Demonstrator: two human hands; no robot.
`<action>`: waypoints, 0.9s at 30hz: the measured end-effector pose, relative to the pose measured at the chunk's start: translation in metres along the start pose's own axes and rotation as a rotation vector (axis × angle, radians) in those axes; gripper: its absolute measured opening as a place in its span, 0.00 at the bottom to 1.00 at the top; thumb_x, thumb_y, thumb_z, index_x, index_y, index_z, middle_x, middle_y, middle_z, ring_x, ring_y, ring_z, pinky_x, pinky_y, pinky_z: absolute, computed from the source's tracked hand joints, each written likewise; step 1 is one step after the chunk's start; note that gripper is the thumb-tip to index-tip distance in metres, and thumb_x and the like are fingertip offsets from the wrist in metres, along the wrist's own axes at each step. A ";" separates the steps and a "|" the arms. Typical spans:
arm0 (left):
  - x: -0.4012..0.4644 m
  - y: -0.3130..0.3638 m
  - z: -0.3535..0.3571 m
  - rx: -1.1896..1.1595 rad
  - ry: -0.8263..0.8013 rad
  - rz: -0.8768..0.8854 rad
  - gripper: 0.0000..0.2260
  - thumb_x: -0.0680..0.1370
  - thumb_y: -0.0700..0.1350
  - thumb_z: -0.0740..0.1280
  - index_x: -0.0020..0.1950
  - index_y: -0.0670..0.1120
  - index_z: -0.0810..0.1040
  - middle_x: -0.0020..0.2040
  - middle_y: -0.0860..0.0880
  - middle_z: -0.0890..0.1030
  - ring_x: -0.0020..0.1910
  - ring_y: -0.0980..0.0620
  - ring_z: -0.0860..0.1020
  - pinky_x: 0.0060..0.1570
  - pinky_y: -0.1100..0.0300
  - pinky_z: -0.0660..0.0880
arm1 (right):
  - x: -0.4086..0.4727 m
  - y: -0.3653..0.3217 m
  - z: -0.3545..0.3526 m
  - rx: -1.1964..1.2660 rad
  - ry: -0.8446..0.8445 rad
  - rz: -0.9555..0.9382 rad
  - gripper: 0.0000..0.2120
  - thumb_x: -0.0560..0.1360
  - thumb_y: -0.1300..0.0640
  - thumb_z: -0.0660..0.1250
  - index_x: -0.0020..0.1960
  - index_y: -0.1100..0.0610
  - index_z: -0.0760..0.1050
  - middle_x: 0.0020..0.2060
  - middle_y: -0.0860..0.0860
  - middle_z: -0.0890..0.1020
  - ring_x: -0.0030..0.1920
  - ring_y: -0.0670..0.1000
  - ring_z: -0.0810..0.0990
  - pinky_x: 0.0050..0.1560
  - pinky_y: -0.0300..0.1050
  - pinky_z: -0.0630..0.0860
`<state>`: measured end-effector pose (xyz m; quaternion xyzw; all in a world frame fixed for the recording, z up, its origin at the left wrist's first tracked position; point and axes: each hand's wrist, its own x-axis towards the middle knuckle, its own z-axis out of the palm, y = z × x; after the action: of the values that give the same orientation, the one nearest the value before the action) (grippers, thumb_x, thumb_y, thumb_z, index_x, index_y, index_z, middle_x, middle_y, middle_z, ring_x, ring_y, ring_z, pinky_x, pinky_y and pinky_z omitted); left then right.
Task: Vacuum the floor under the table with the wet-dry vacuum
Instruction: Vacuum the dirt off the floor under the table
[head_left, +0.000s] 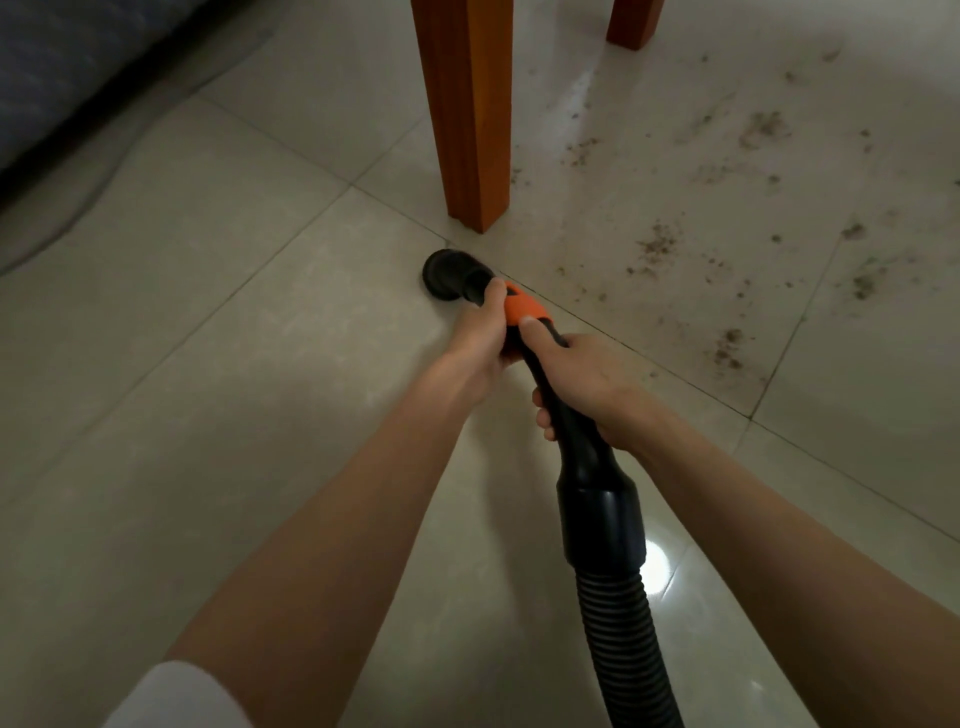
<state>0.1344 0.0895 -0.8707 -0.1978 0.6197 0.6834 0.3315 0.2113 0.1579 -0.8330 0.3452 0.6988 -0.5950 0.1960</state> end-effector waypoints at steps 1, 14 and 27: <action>0.001 -0.002 -0.004 -0.005 0.010 -0.002 0.15 0.83 0.50 0.55 0.61 0.39 0.68 0.45 0.44 0.76 0.47 0.47 0.76 0.51 0.52 0.75 | 0.000 0.001 0.004 0.000 -0.006 -0.006 0.20 0.79 0.43 0.58 0.52 0.61 0.71 0.29 0.55 0.76 0.20 0.49 0.74 0.21 0.38 0.73; 0.019 0.025 -0.004 0.000 -0.039 -0.028 0.21 0.83 0.52 0.53 0.67 0.38 0.67 0.53 0.39 0.78 0.54 0.43 0.77 0.48 0.54 0.74 | 0.031 -0.013 0.021 -0.185 0.187 -0.091 0.21 0.79 0.40 0.55 0.53 0.59 0.70 0.35 0.54 0.79 0.25 0.49 0.77 0.20 0.36 0.73; 0.038 0.051 -0.030 -0.068 -0.004 -0.045 0.21 0.83 0.53 0.52 0.67 0.40 0.68 0.44 0.43 0.77 0.46 0.47 0.78 0.45 0.55 0.75 | 0.061 -0.036 0.056 -0.372 0.268 -0.203 0.19 0.79 0.39 0.55 0.50 0.56 0.62 0.37 0.54 0.76 0.40 0.57 0.81 0.44 0.54 0.81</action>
<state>0.0677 0.0671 -0.8648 -0.2215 0.5908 0.6969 0.3410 0.1361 0.1169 -0.8614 0.3071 0.8470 -0.4219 0.1010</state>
